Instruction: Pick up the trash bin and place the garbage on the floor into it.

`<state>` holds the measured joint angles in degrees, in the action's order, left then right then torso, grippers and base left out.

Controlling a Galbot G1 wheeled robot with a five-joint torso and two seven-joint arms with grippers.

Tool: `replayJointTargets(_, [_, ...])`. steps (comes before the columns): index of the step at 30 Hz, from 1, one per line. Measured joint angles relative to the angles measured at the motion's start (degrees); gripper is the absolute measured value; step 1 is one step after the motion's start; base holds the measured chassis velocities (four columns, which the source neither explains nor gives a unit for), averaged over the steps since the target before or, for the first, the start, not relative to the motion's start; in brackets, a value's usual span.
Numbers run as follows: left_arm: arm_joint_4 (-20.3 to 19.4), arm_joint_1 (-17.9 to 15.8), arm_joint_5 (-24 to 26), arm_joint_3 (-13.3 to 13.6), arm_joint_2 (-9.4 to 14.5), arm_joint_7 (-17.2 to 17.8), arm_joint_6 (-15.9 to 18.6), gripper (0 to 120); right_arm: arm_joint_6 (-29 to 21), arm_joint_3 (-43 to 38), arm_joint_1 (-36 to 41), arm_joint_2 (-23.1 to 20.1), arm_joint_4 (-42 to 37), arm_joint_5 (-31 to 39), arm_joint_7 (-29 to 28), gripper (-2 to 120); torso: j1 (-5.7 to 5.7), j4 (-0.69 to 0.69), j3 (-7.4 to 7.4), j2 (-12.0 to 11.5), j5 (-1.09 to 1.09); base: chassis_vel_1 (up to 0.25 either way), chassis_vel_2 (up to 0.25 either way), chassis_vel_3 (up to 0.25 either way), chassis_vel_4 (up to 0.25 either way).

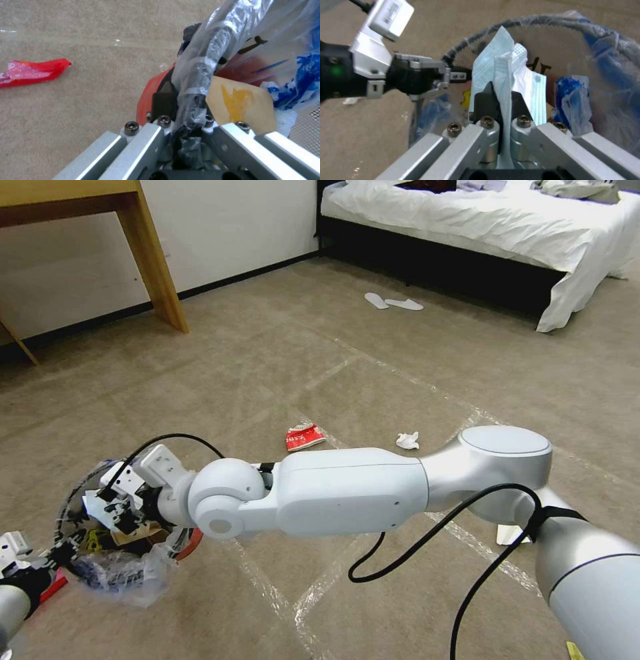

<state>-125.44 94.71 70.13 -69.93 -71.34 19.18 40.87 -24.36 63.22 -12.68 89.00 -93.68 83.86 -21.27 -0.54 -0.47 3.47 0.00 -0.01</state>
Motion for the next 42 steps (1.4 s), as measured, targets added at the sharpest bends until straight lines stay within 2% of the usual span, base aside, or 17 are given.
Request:
replayJointTargets(11, [-0.06,-0.32,0.05,0.2,-0.08,-0.04,-0.02,0,-1.01,0.41,-0.28,1.71,1.12,-1.08,-1.3,2,0.0,0.0,0.0,0.0,0.0,0.0,0.0,0.0,0.0])
replayJointTargets(13, [-0.07,-0.32,0.1,0.21,-0.09,-0.05,-0.03,0,-1.47,0.41,-0.28,2.04,1.15,-1.1,-1.66,12,0.0,0.0,0.0,0.0,0.0,0.0,0.0,0.0,0.0])
replayJointTargets(16, [-0.07,-0.32,0.12,0.21,-0.09,-0.05,-0.03,0,-1.75,0.39,-0.27,2.16,1.16,-1.08,-1.92,17,0.0,0.0,0.0,0.0,0.0,0.0,0.0,0.0,0.0])
replayJointTargets(18, [-0.07,-0.27,0.16,0.15,-0.09,-0.07,-0.04,0,-2.33,0.32,-0.34,2.32,1.14,-0.95,-2.31,30,0.0,0.0,0.0,0.0,0.0,0.0,0.0,0.0,0.0])
replayJointTargets(21, [-0.07,-0.23,0.16,0.14,-0.15,-0.08,-0.06,0,-2.43,0.3,-0.38,2.32,1.12,-0.93,-2.36,37,0.0,0.0,0.0,0.0,0.0,0.0,0.0,0.0,0.0])
replayJointTargets(23, [-0.08,-0.18,0.17,0.08,-0.23,-0.09,-0.07,0,-2.43,0.18,-0.39,2.04,0.92,-0.97,-2.4,48,0.0,0.0,0.0,0.0,0.0,0.0,0.0,0.0,0.0])
replayJointTargets(24, [-0.08,-0.18,0.17,0.08,-0.23,-0.09,-0.07,0,-2.43,0.18,-0.39,2.04,0.92,-0.97,-2.4,48,0.0,0.0,0.0,0.0,0.0,0.0,0.0,0.0,0.0])
replayJointTargets(26, [-0.08,-0.21,0.17,0.03,-0.3,-0.1,-0.1,0,-2.24,-0.36,-0.29,1.53,0.65,-1.33,-2.47,59,0.0,0.0,0.0,0.0,0.0,0.0,0.0,0.0,0.0])
replayJointTargets(27, [-0.08,-0.21,0.17,0.03,-0.3,-0.1,-0.1,0,-2.24,-0.36,-0.29,1.53,0.65,-1.33,-2.47,59,0.0,0.0,0.0,0.0,0.0,0.0,0.0,0.0,0.0])
replayJointTargets(30, [-0.08,-0.28,0.18,-0.07,-0.52,-0.1,-0.11,0,-0.89,-2.28,0.13,0.43,0.2,-2.08,-2.68,75,0.0,0.0,0.0,0.0,0.0,0.0,0.0,0.0,0.0])
replayJointTargets(34, [-0.08,-0.31,0.19,-0.15,-0.62,-0.1,-0.13,0,-0.39,-3.68,0.46,-0.34,-0.06,-2.56,-2.93,83,0.0,0.0,0.0,0.0,0.0,0.0,0.0,0.0,0.0])
replayJointTargets(36, [-0.08,-0.37,0.2,-0.21,-0.81,-0.1,-0.14,0,0.91,-6.63,1.6,-1.86,-0.69,-3.81,-3.46,95,0.0,0.0,0.0,0.0,0.0,0.0,0.0,0.0,0.0])
replayJointTargets(42, [0.05,-0.4,0.2,-0.35,-0.83,-0.1,-0.14,0,3.24,-14.37,4.67,-5.26,-2.96,-5.71,-4.54,100,0.0,0.0,0.0,0.0,0.01,0.0,0.0,0.0,0.0])
